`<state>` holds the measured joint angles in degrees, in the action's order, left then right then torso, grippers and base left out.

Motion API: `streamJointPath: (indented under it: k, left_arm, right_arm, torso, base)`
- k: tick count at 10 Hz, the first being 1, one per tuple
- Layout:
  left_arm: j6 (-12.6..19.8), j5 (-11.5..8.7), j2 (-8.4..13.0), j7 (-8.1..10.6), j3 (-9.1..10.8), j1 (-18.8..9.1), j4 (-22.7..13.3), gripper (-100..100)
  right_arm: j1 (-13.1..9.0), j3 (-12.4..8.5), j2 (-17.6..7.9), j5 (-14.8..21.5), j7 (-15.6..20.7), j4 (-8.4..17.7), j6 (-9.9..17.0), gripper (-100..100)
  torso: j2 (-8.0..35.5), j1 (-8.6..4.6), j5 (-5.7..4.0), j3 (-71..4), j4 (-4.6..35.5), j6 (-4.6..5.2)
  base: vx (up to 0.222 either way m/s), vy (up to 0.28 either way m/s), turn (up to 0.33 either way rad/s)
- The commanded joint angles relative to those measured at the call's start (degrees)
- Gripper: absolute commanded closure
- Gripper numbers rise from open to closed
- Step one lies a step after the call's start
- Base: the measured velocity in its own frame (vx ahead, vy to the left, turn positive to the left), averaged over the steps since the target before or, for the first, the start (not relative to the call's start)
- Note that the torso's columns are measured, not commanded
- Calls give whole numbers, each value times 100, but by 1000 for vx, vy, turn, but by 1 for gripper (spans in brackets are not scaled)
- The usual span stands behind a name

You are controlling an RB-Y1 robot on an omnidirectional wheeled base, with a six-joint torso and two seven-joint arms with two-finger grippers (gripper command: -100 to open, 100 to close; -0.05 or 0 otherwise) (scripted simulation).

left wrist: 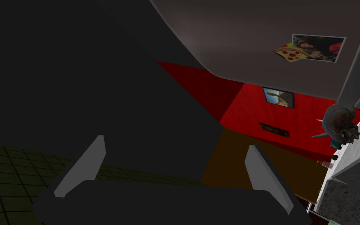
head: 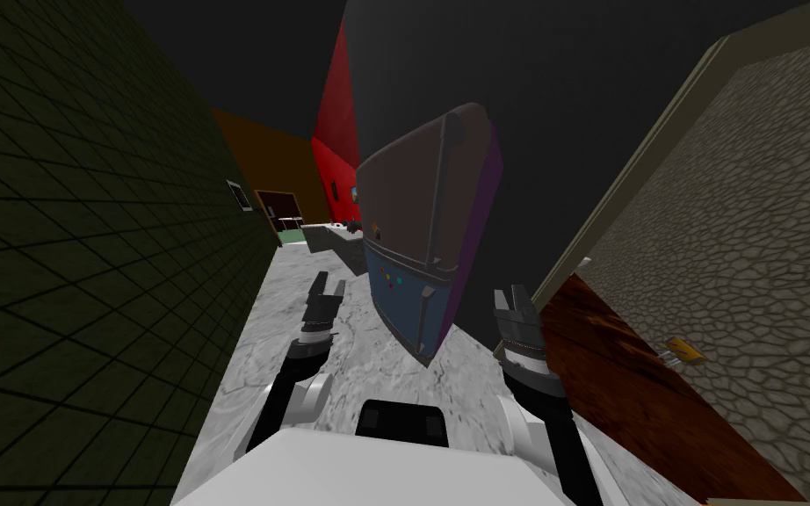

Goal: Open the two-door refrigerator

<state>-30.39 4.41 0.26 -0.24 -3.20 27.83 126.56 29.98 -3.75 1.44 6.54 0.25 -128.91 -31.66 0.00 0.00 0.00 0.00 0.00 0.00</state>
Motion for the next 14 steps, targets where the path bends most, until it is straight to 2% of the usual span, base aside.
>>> streamJointPath:
  k: [1,9,10,11,14]
  left_arm:
    - [0,0,0,0,0,0,0,0]
    - [-1,0,0,0,0,0,2,0]
    - [40,-12,178,1,23,-62,-49,-100]
    - [81,-25,304,2,47,-125,-98,-100]
    - [273,-83,655,7,157,-417,-319,-100]
  right_arm:
    - [0,0,0,0,0,0,0,0]
    - [0,0,0,0,0,-2,-1,0]
    - [0,0,0,0,0,-2,-1,0]
    - [0,0,0,0,0,0,0,0]
    - [1,1,1,0,0,1,0,0]
  torso:
    - [232,0,0,-467,235,0]
    - [3539,0,0,-7073,3537,0]
    - [3962,0,0,-7919,3960,0]
    - [4154,-7,-1,-8314,4149,0]
    - [4225,-9,-3,-8457,4226,0]
  base:
    - [0,0,0]
    - [0,0,0]
    - [7,-26,21]
    - [5,-55,33]
    - [5,-98,41]
